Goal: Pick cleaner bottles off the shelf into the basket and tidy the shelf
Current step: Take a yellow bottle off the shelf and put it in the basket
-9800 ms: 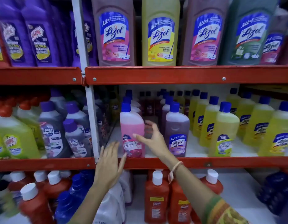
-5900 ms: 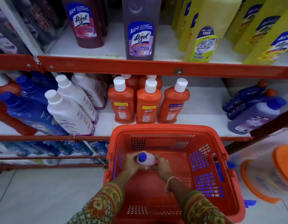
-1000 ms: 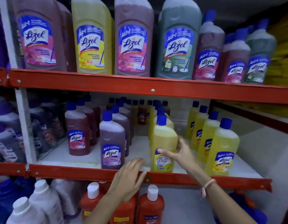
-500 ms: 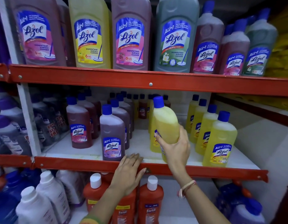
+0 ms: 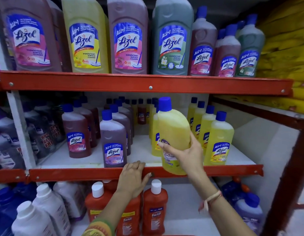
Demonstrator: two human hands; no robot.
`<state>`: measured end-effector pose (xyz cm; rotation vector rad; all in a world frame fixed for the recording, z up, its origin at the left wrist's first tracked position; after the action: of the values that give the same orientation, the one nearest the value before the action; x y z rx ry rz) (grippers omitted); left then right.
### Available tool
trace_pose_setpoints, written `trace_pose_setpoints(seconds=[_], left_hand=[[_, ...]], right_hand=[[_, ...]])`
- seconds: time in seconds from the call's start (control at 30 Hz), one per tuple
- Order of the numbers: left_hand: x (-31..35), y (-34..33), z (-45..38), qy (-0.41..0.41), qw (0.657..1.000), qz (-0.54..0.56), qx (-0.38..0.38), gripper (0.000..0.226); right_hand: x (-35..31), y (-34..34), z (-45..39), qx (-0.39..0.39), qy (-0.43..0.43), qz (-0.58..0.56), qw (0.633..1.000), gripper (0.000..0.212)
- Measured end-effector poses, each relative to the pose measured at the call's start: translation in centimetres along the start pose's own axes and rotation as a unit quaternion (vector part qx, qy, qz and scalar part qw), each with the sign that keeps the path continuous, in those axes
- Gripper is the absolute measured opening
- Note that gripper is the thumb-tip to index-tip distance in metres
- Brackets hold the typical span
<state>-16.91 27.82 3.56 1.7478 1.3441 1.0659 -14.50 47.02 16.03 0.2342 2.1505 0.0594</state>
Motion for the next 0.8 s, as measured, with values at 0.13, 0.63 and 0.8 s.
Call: trace_pose_setpoints(seconds=[0.13, 0.63, 0.8], left_hand=[[0.4, 0.3, 0.1, -0.024, 1.000, -0.007, 0.019, 0.056], [0.0, -0.5, 0.2, -0.019, 1.000, -0.009, -0.001, 0.087], [-1.2, -1.0, -0.4, -0.006, 0.988, 0.149, -0.039, 0.080]], right_hand=[[-0.2, -2.9, -0.2, -0.184, -0.058, -0.229, 0.954, 0.050], [-2.1, -9.0, 6.7, -0.572, -0.117, -0.331, 0.741, 0.079], [-1.3, -8.3, 5.6, -0.535, -0.123, -0.300, 0.780, 0.085]])
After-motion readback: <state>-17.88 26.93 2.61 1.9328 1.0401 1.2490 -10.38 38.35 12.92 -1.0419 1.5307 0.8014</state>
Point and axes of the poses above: each hand's wrist, its own z-axis away from the middle knuckle, its own y-axis out of the back of the hand, x = y × z, the point moved 10 cm from there along -z, towards the middle knuckle, and after that the axes turned 5 degrees about z, right-handed, at the moved point
